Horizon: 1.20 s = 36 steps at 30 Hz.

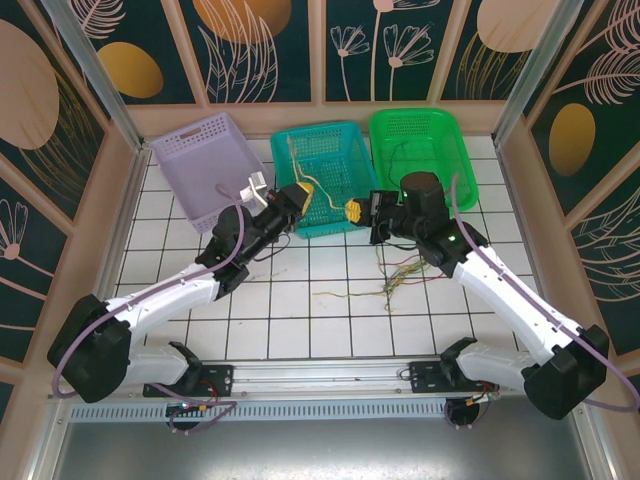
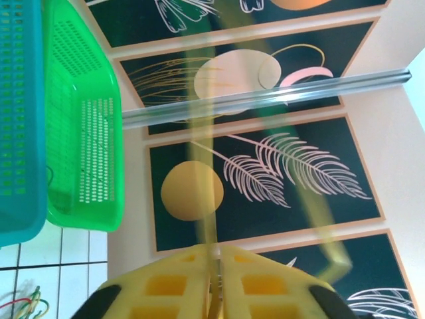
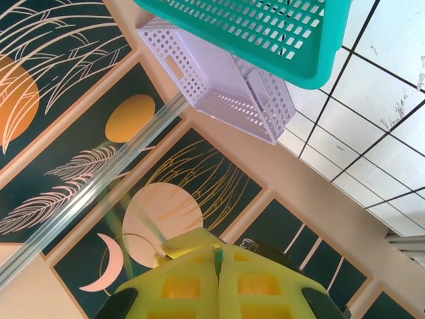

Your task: Untangle the cables

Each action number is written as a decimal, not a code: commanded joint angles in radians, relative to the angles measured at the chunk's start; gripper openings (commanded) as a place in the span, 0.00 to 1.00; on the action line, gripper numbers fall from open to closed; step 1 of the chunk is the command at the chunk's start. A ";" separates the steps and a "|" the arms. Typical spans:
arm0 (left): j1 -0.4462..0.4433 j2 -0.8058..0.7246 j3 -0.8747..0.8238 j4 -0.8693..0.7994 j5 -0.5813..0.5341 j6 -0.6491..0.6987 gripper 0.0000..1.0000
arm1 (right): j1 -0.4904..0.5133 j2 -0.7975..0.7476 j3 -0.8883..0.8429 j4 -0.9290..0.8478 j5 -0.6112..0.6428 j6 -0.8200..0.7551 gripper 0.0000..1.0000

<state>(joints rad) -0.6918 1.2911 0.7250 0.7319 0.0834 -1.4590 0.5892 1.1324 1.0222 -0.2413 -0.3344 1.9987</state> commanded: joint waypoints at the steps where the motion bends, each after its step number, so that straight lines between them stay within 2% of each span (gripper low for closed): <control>1: 0.009 -0.039 0.030 -0.109 -0.026 0.054 0.00 | 0.002 -0.036 -0.012 0.020 0.029 0.046 0.00; 5: 0.008 -0.063 0.097 -0.396 -0.057 0.240 0.00 | -0.036 -0.053 -0.002 0.002 0.049 0.006 0.00; 7: 0.009 -0.078 0.099 -0.525 -0.079 0.333 0.00 | -0.102 -0.055 0.015 -0.013 0.038 -0.039 0.00; 16: 0.008 -0.165 0.007 -0.790 -0.202 0.513 0.00 | -0.385 -0.034 0.104 -0.094 -0.097 -0.267 0.00; 19: 0.009 -0.172 0.016 -0.896 -0.273 0.571 0.00 | -0.521 -0.015 0.154 -0.176 -0.153 -0.390 0.00; 24: 0.008 -0.188 0.021 -1.009 -0.367 0.661 0.00 | -0.804 0.026 0.222 -0.262 -0.255 -0.577 0.00; 27: 0.009 -0.191 0.017 -1.035 -0.384 0.700 0.00 | -0.907 0.071 0.281 -0.270 -0.272 -0.643 0.00; 30: 0.008 -0.193 0.009 -1.049 -0.416 0.730 0.00 | -0.940 0.135 0.377 -0.296 -0.236 -0.696 0.00; 36: 0.006 -0.200 0.005 -1.063 -0.469 0.790 0.00 | -0.946 0.265 0.573 -0.397 -0.166 -0.808 0.00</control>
<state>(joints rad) -0.7231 1.1038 0.7570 -0.1230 -0.1783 -0.7101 -0.2852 1.3693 1.4944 -0.7124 -0.6746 1.2747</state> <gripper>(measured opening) 0.042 0.050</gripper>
